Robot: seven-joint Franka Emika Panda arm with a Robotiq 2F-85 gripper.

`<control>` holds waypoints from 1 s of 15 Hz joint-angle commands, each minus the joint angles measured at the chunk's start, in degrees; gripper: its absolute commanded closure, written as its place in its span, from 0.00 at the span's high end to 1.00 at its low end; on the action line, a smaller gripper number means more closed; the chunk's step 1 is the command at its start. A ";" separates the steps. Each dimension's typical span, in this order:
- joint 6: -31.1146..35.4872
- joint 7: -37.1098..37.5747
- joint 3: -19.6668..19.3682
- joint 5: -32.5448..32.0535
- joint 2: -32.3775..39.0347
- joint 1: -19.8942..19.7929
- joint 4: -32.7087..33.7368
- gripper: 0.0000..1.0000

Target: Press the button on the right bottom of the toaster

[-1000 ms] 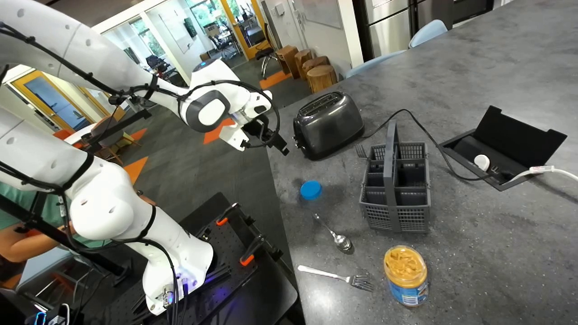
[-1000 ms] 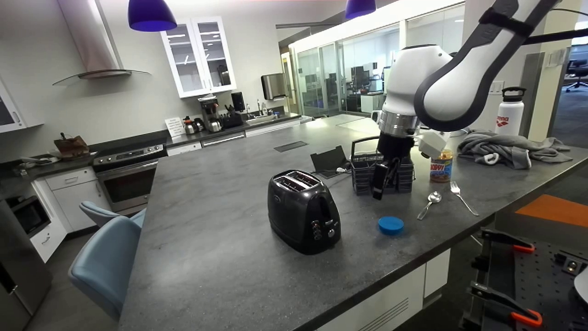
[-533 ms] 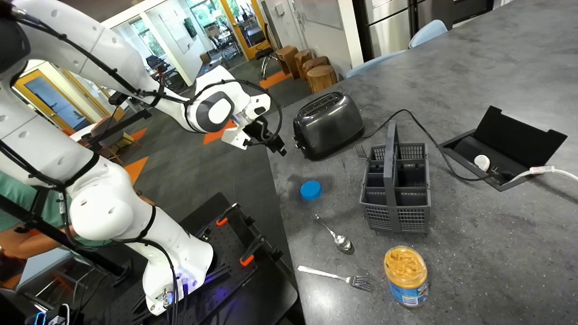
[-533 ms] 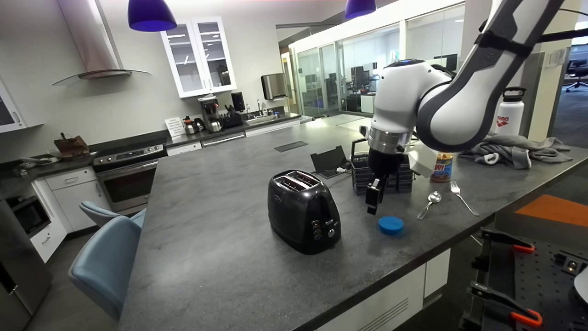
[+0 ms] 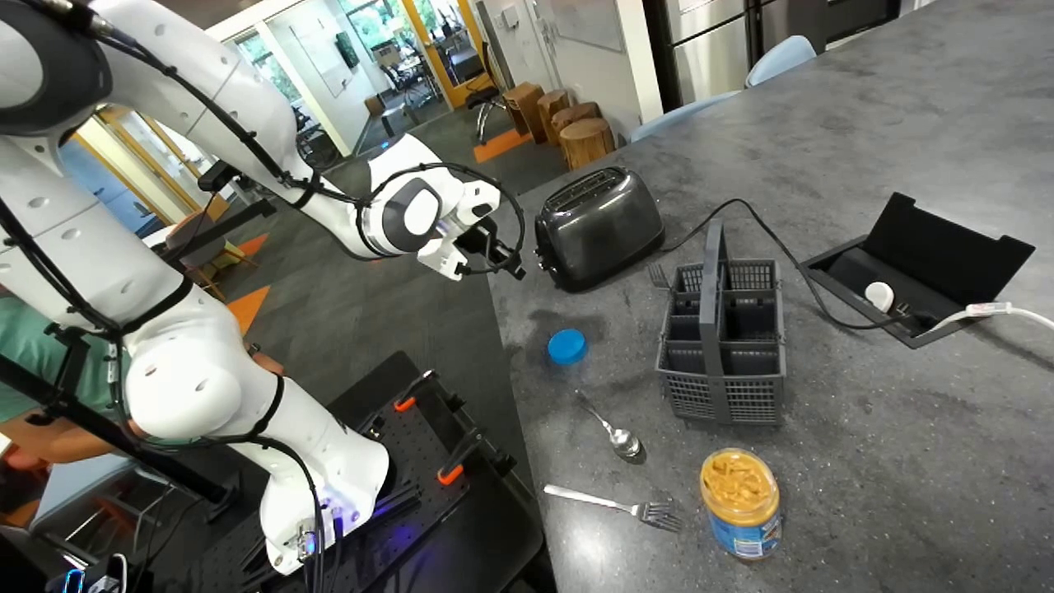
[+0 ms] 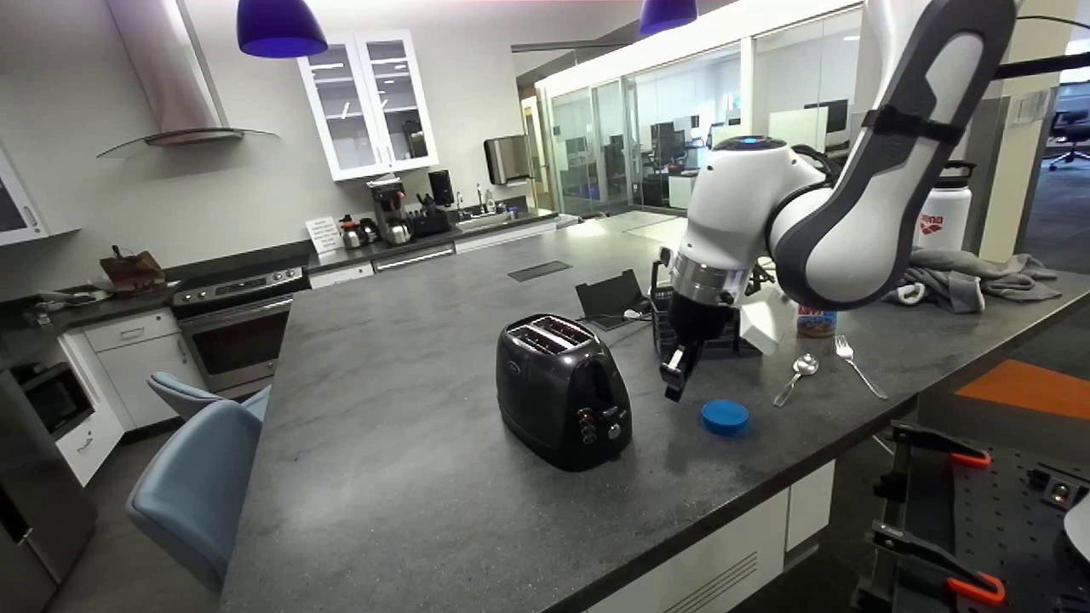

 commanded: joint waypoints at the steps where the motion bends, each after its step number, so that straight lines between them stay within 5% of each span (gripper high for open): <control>1: 4.18 2.04 -1.52 -2.72 4.92 0.29 2.80 0.00; 9: 10.22 1.00 -7.83 -4.01 13.24 5.01 7.51 0.00; 15: 13.22 0.84 -7.52 -2.69 17.11 5.59 9.09 0.00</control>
